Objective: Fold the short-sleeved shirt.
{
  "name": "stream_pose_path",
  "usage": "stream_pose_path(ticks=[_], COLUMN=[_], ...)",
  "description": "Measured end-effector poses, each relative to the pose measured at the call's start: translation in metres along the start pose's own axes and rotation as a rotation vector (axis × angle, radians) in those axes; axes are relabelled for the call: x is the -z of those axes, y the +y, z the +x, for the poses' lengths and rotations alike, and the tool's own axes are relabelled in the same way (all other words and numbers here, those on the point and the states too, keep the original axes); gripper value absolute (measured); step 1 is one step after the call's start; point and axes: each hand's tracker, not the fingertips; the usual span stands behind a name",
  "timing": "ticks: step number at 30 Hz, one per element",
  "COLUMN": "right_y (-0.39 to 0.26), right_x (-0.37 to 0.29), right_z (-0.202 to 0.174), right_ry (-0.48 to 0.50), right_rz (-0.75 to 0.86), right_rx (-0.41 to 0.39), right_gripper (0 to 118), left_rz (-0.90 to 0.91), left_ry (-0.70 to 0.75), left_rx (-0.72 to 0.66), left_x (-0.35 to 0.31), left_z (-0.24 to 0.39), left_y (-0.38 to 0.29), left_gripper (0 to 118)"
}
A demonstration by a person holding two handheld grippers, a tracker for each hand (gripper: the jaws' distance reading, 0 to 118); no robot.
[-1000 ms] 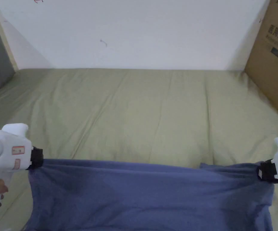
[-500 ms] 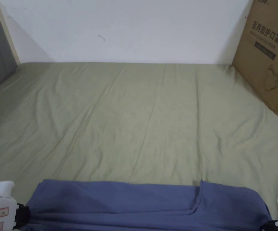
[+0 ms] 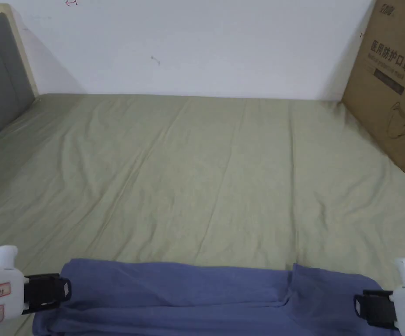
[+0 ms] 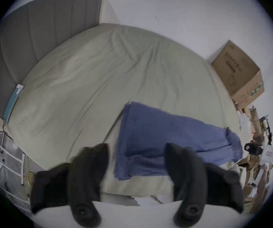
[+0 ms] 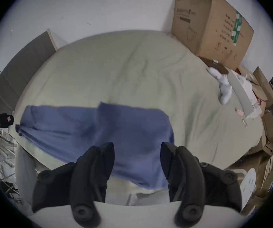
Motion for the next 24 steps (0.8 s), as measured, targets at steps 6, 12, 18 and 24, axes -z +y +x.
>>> stream_pose_path(ticks=[6, 12, 18, 24], right_y=[0.002, -0.003, 0.003, 0.004], right_x=[0.029, 0.063, 0.074, 0.075], right_z=[-0.059, -0.103, -0.121, -0.132], right_ry=[0.086, 0.166, 0.218, 0.215], right_rz=[0.076, 0.009, -0.024, -0.044], right_rx=[0.06, 0.023, 0.012, -0.006], right_gripper=[0, 0, 0, 0], left_rz=[-0.086, -0.008, -0.093, -0.103], left_ry=[-0.026, -0.164, -0.226, -0.388], left_rx=[-0.017, -0.273, -0.395, -0.61], left_x=[0.022, 0.018, 0.04, 0.079], left_z=[0.002, -0.044, -0.072, -0.089], left_y=[-0.015, -0.016, -0.028, -0.042], left_gripper=[0, 39, 115, 116])
